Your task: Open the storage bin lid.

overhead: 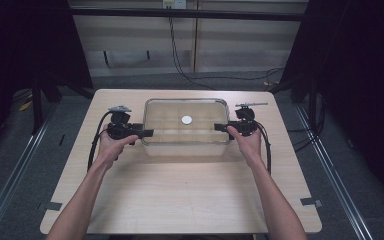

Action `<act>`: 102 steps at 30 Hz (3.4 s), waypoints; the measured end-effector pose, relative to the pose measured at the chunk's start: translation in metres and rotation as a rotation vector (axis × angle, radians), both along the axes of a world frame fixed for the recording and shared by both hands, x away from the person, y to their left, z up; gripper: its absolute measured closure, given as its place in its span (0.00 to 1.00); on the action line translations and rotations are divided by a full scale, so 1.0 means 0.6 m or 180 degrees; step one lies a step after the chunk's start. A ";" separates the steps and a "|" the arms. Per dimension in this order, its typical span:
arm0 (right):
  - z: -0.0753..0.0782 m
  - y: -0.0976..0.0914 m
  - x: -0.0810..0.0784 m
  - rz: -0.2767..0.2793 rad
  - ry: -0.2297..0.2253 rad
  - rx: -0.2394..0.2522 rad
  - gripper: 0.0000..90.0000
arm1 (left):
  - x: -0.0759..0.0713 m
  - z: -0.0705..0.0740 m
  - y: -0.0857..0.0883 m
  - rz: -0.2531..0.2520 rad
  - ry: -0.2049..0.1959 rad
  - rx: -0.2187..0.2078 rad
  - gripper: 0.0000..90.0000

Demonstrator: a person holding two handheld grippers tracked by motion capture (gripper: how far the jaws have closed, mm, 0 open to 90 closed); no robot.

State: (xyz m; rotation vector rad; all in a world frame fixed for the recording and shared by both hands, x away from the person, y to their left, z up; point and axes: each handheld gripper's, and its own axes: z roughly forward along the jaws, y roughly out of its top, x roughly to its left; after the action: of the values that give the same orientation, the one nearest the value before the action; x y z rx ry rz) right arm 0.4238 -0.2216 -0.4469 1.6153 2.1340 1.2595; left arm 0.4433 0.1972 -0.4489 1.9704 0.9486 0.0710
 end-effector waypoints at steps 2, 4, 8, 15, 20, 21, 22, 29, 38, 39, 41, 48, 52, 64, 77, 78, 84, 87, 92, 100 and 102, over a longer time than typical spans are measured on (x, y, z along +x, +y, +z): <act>0.000 -0.002 -0.002 0.0003 0.0004 0.0028 0.35 | -0.001 0.001 0.000 0.0005 -0.0013 0.0003 0.39; 0.002 -0.005 -0.004 0.0000 -0.0015 0.0055 0.38 | -0.002 0.003 0.000 -0.0002 -0.0039 0.0008 0.40; 0.007 -0.009 -0.007 -0.0016 -0.0042 0.0178 0.42 | -0.004 0.004 0.003 0.0025 -0.0030 -0.0088 0.43; 0.015 -0.012 -0.011 0.0001 -0.0097 0.0211 0.49 | -0.005 0.006 0.009 0.0022 -0.0044 -0.0183 0.47; 0.016 -0.012 -0.012 0.0021 -0.0110 0.0251 0.52 | -0.008 0.010 0.008 -0.0021 -0.0044 -0.0236 0.50; 0.017 -0.013 -0.013 0.0022 -0.0141 0.0255 0.53 | -0.008 0.010 0.008 -0.0046 -0.0049 -0.0208 0.50; 0.019 -0.013 -0.013 0.0020 -0.0146 0.0259 0.54 | -0.008 0.009 0.008 -0.0042 -0.0055 -0.0204 0.50; 0.024 -0.019 -0.020 0.0072 -0.0163 0.0294 0.57 | -0.011 0.010 0.011 -0.0003 -0.0074 -0.0273 0.56; 0.025 -0.027 -0.034 0.0130 -0.0196 0.0441 0.62 | -0.016 0.018 0.014 -0.0035 -0.0110 -0.0282 0.61; 0.026 -0.028 -0.036 0.0145 -0.0203 0.0447 0.64 | -0.017 0.018 0.014 -0.0076 -0.0095 -0.0305 0.61; 0.028 -0.029 -0.041 0.0158 -0.0243 0.0443 0.68 | -0.020 0.019 0.012 -0.0135 -0.0088 -0.0360 0.62; 0.044 -0.022 -0.063 0.0180 -0.0356 0.0400 0.73 | -0.030 0.029 0.002 -0.0213 -0.0136 -0.0427 0.65; 0.042 -0.029 -0.068 0.0171 -0.0354 0.0452 0.74 | -0.035 0.034 0.002 -0.0202 -0.0162 -0.0424 0.69; 0.037 -0.032 -0.087 0.0220 -0.0369 0.0592 0.77 | -0.050 0.046 0.010 -0.0224 -0.0210 -0.0506 0.70; 0.033 -0.029 -0.105 0.0258 -0.0362 0.0650 0.78 | -0.072 0.049 0.016 -0.0192 -0.0223 -0.0523 0.70; 0.033 -0.029 -0.107 0.0264 -0.0359 0.0651 0.78 | -0.073 0.049 0.017 -0.0201 -0.0223 -0.0514 0.70; 0.032 -0.028 -0.114 0.0284 -0.0354 0.0646 0.78 | -0.085 0.043 0.019 -0.0187 -0.0196 -0.0557 0.70; 0.034 -0.029 -0.119 0.0283 -0.0358 0.0666 0.78 | -0.090 0.045 0.021 -0.0198 -0.0169 -0.0590 0.71; 0.035 -0.029 -0.126 0.0308 -0.0346 0.0683 0.78 | -0.098 0.049 0.023 -0.0222 -0.0164 -0.0605 0.72; 0.041 -0.024 -0.139 0.0346 -0.0366 0.0625 0.78 | -0.113 0.051 0.030 -0.0240 -0.0156 -0.0580 0.73; 0.042 -0.022 -0.142 0.0359 -0.0362 0.0609 0.78 | -0.116 0.051 0.031 -0.0237 -0.0153 -0.0571 0.73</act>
State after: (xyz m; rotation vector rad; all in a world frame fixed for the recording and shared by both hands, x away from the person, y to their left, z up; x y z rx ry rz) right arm 0.3384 -0.2345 -0.4217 1.4683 2.1170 1.5940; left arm 0.3735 0.2155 -0.4181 1.8283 0.8209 -0.0085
